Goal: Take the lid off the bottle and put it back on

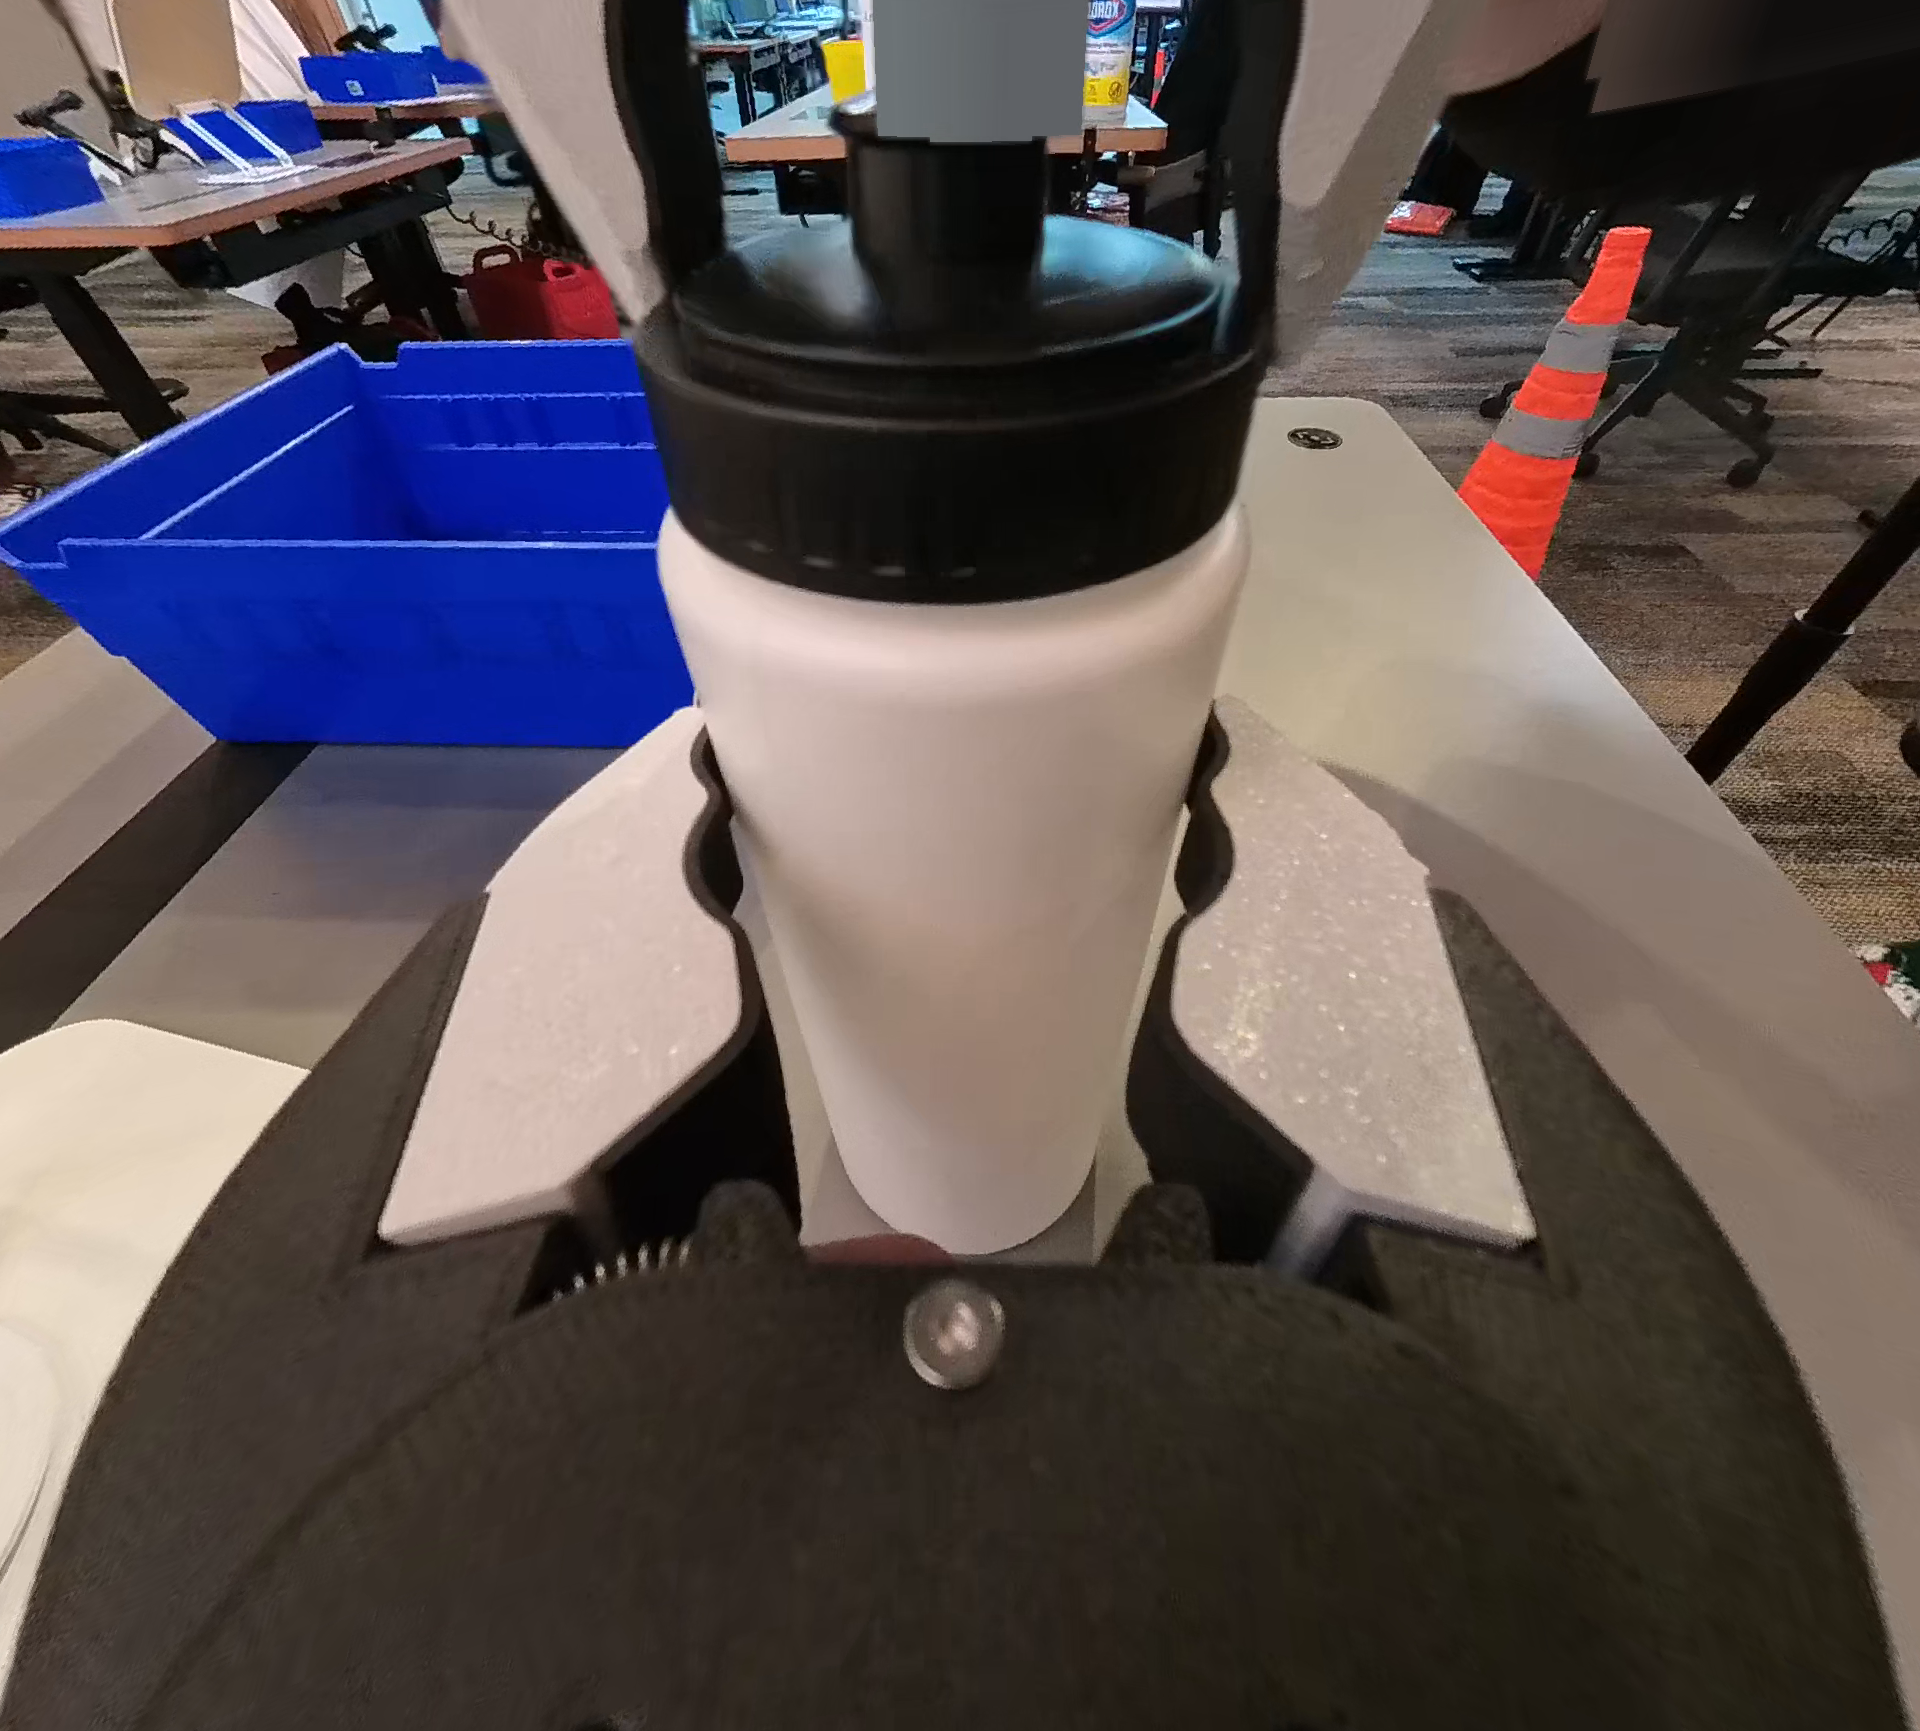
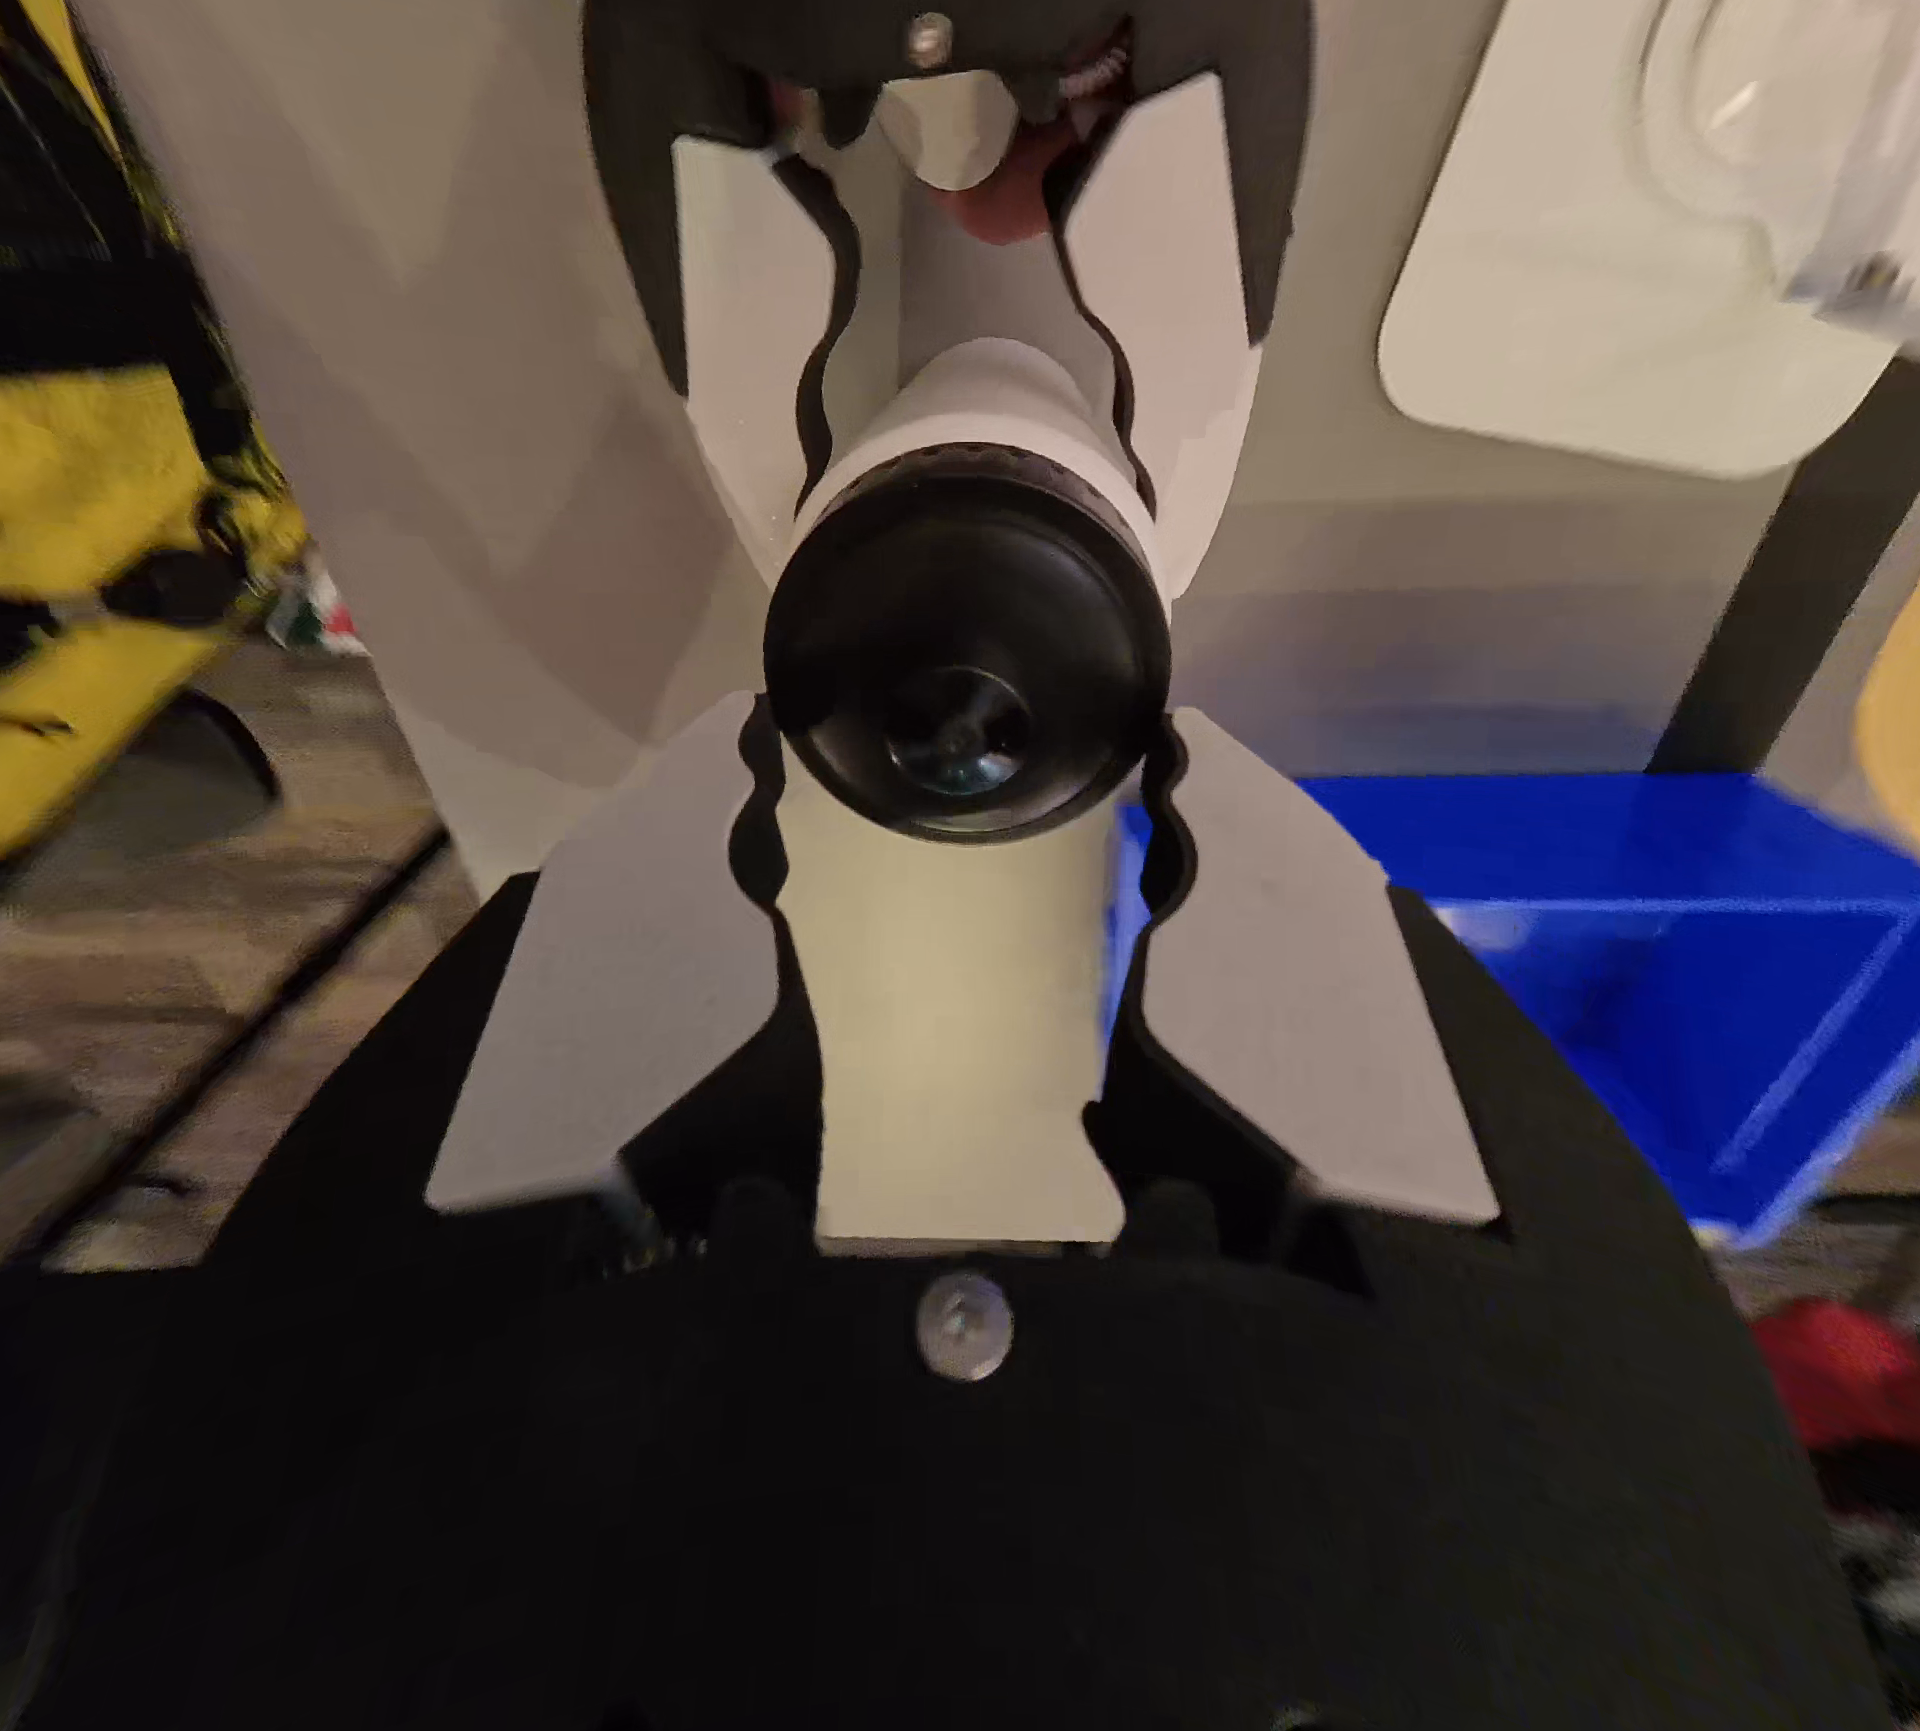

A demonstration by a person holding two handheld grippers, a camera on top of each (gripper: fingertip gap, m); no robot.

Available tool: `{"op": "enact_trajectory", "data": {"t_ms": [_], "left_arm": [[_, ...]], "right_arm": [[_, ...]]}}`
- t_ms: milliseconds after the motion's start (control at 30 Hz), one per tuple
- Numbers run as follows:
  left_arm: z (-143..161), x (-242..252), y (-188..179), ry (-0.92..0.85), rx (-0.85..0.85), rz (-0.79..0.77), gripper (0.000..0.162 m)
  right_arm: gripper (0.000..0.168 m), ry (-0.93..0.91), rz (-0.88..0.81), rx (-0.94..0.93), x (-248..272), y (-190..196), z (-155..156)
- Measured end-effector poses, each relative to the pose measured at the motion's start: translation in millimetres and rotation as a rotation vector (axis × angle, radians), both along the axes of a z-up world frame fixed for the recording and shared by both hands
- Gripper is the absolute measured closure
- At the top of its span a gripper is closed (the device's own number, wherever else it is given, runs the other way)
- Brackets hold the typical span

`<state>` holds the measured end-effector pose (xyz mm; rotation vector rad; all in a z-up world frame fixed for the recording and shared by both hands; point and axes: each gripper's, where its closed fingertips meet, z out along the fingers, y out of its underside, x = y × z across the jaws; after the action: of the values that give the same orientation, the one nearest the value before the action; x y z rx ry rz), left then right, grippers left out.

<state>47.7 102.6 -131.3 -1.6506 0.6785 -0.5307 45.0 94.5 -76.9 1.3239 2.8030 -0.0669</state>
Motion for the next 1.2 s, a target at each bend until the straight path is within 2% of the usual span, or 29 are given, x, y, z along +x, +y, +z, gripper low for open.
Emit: {"op": "enact_trajectory", "data": {"t_ms": [67, 133, 267, 333, 400, 500, 533, 633, 700, 767, 833, 900, 967, 1033, 1067, 1100, 1200], "left_arm": [[0, -2, 1, -0.015, -0.005, 0.005, 0.079], [0, -2, 0, -0.008, 0.0, -0.003, 0.079], [0, -1, 0, 0.001, -0.001, -0.003, 0.078], [0, 0, 0, 0.002, 0.0, -0.003, 0.078], [0, 0, 0, 0.003, 0.0, -0.004, 0.078], [0, 0, -1, 0.001, 0.003, -0.005, 0.078], [0, 0, 0, 0.002, 0.0, -0.004, 0.078], [1, -3, 0, -0.016, -0.004, 0.001, 0.079], [0, -3, 0, -0.011, -0.002, -0.004, 0.078], [0, 0, -1, 0.004, 0.001, -0.006, 0.078], [0, 0, 0, 0.004, 0.0, -0.006, 0.078], [0, 1, -1, 0.007, 0.0, -0.006, 0.078], [0, 1, 0, 0.004, 0.0, -0.006, 0.078], [0, 1, 0, 0.001, 0.0, -0.006, 0.078], [0, 0, 0, 0.002, 0.001, -0.006, 0.078], [0, 1, 0, 0.005, 0.001, -0.006, 0.078], [0, -1, 0, -0.004, -0.004, -0.001, 0.078]], "right_arm": [[0.1, -0.016, -0.215, -0.043, -1, -2, 0], [0.1, -0.004, -0.279, -0.043, -1, -3, 0], [0.09, 0.025, -0.129, -0.041, -3, -3, 3], [0.076, 0.052, -0.042, 0.02, -6, 7, 3], [0.078, 0.024, 0.039, 0.038, -3, 8, -1], [0.098, 0.0, 0.12, 0.036, 0, 3, -5], [0.098, -0.007, 0.085, 0.036, 1, 3, -5], [0.098, -0.023, -0.193, -0.012, -1, 0, -5], [0.098, -0.01, -0.268, -0.023, -1, -2, -5], [0.096, -0.016, -0.223, -0.016, 1, -3, -4], [0.08, 0.045, -0.136, 0.001, -8, 0, 1], [0.078, 0.058, -0.036, 0.038, -9, 5, 3], [0.084, 0.041, 0.06, 0.031, -6, 4, 2], [0.099, 0.01, 0.127, 0.018, -2, 1, -1], [0.099, 0.008, 0.13, 0.02, -2, 1, -2], [0.099, 0.002, 0.105, 0.017, -1, 0, -1], [0.099, -0.022, -0.16, -0.024, -2, -2, -2]]}}
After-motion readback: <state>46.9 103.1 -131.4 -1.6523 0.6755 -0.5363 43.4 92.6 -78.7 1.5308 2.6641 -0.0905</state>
